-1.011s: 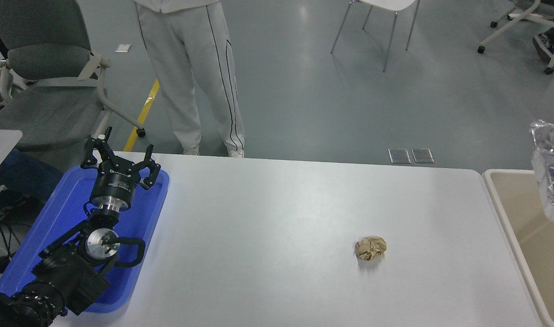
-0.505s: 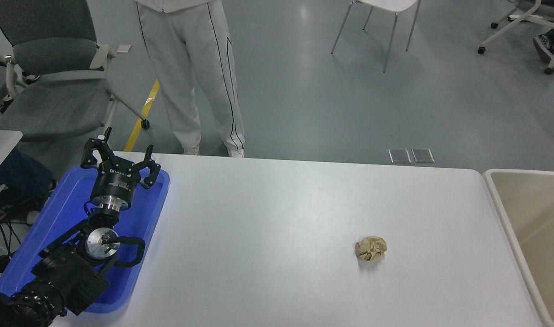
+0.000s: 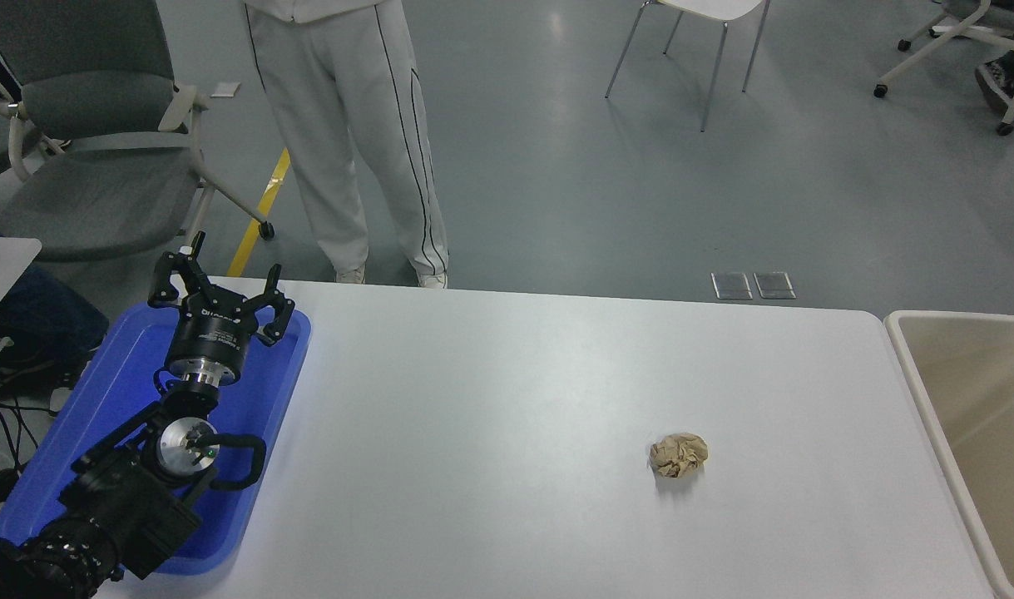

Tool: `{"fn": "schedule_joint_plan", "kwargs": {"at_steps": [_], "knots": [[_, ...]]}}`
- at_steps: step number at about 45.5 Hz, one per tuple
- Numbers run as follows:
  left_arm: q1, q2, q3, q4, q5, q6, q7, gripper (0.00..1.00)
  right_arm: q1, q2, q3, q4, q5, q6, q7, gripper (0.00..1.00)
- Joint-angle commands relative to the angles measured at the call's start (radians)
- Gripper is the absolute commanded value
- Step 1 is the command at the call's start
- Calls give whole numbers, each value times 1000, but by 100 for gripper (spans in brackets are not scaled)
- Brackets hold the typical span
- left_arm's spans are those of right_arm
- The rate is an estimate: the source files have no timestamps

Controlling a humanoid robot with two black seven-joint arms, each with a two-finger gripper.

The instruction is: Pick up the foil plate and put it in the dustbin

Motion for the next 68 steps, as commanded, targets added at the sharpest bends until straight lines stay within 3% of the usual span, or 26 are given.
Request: {"fn": "schedule_joint_plan", "kwargs": {"at_steps": [1,12,29,50,55,62,65,68], "knots": [[0,0,1,0,0,0,0,100,-323,61,262,-145,26,-115,0,0],[0,0,1,0,0,0,0,100,-550,248,401,-415,26,-147,0,0],[0,0,1,0,0,0,0,100,-739,412,502,-587,28,-288,-1,0],[0,0,-1,0,0,0,0,100,-773,452,519,-613,28,-351,0,0],[0,0,-1,0,0,0,0,100,-773,452,517,-613,28,-393,0,24],[0,0,1,0,0,0,0,100,-773,452,519,-612,28,-475,0,70],[0,0,1,0,0,0,0,100,-773,452,519,-610,28,-505,0,80],[0,0,1,0,0,0,0,100,-773,452,519,-610,28,-515,0,81]]}}
